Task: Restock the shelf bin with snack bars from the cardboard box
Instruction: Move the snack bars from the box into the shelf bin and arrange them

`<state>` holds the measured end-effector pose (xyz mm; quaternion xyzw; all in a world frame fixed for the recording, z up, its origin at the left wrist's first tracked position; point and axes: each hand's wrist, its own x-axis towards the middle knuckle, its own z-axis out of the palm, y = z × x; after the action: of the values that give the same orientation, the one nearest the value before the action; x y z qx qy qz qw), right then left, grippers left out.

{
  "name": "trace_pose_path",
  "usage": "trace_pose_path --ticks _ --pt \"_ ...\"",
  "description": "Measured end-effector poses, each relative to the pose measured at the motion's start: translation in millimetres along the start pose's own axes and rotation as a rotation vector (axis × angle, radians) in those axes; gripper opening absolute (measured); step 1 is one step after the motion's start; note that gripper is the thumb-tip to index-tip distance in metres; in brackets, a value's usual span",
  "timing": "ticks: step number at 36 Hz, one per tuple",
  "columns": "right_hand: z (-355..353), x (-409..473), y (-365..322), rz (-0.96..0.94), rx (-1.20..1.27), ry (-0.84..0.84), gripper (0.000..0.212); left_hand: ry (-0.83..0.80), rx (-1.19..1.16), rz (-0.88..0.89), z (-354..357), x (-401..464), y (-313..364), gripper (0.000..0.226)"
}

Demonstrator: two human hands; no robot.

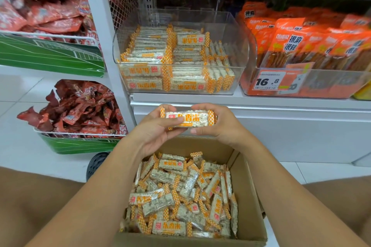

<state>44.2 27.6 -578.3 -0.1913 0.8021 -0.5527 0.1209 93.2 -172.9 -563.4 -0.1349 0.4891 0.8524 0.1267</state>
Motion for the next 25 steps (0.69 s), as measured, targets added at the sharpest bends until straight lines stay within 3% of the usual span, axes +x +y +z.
trace_pose_path --ticks 7,10,15,17,22,25 --pt "-28 -7 -51 0.043 0.06 -0.123 0.061 -0.072 0.27 0.134 16 -12 30 0.035" --pt "-48 -1 -90 -0.075 -0.164 -0.094 0.061 -0.148 0.479 0.249 33 -18 70 0.041" --pt "-64 32 -142 -0.227 -0.219 -0.023 0.054 -0.144 0.73 0.435 56 -20 140 0.037" --pt "-68 54 -152 -0.266 -0.289 0.016 0.056 -0.114 0.786 0.481 57 -12 151 0.046" --pt "-79 113 -152 -0.268 -0.203 -0.033 0.05 0.033 0.789 0.579 43 35 165 0.087" --pt "-90 157 -139 -0.19 -0.444 0.044 0.048 0.246 1.301 0.68 22 68 174 0.078"
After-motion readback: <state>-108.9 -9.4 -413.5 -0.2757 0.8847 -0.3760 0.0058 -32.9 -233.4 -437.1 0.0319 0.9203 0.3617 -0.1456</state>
